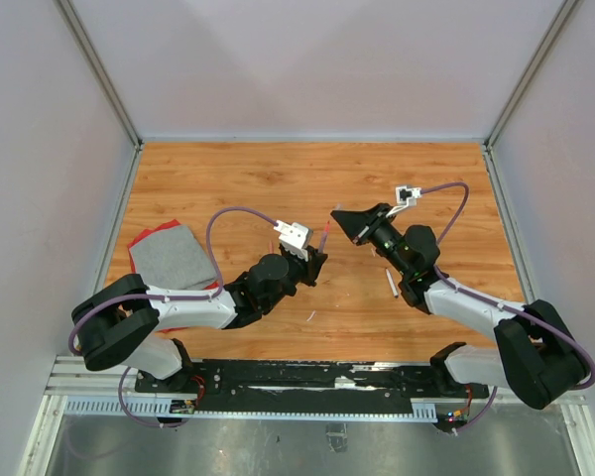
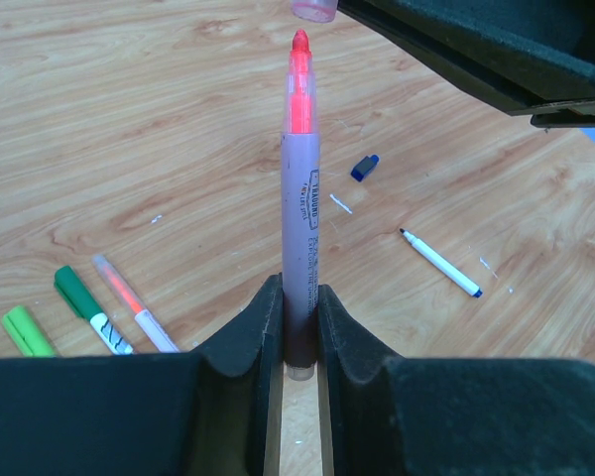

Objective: Insert the pens into the pen caps
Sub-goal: Insert the pen cap onto the pen.

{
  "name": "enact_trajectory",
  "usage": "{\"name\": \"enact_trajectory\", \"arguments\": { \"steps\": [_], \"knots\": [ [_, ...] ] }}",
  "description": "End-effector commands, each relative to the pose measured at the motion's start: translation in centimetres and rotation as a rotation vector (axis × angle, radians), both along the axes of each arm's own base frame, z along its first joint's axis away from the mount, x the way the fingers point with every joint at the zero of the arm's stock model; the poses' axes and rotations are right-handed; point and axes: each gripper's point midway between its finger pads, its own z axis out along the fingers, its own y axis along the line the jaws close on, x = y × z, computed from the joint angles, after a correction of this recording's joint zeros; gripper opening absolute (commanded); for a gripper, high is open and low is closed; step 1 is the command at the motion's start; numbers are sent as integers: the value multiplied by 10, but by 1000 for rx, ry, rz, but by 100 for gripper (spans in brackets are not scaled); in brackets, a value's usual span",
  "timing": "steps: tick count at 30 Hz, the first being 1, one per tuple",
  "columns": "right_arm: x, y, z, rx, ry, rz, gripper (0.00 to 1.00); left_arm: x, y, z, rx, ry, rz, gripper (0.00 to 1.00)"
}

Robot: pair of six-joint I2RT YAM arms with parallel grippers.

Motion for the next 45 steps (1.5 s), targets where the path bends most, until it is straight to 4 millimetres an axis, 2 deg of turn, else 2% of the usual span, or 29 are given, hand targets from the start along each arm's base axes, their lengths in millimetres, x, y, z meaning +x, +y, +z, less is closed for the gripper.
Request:
{"name": "enact_trajectory", "arguments": {
  "steps": [1,14,30,40,45],
  "knots": [
    [-10,10,21,43,-63,54,1,1,-6,13,-28,-39,0,0],
    [-16,13,16,22,-63,79,1,2,-6,14,-27,-37,4,1],
    [-13,10,4,-19,-21,53,1,2,-5,13,-27,-37,5,1],
    [-25,24,3,-71,-52,128,1,2,-7,12,-24,-35,3,0],
    [-33,31,-8,-127,-52,149,1,3,-5,12,-21,-36,9,1]
  ]
}}
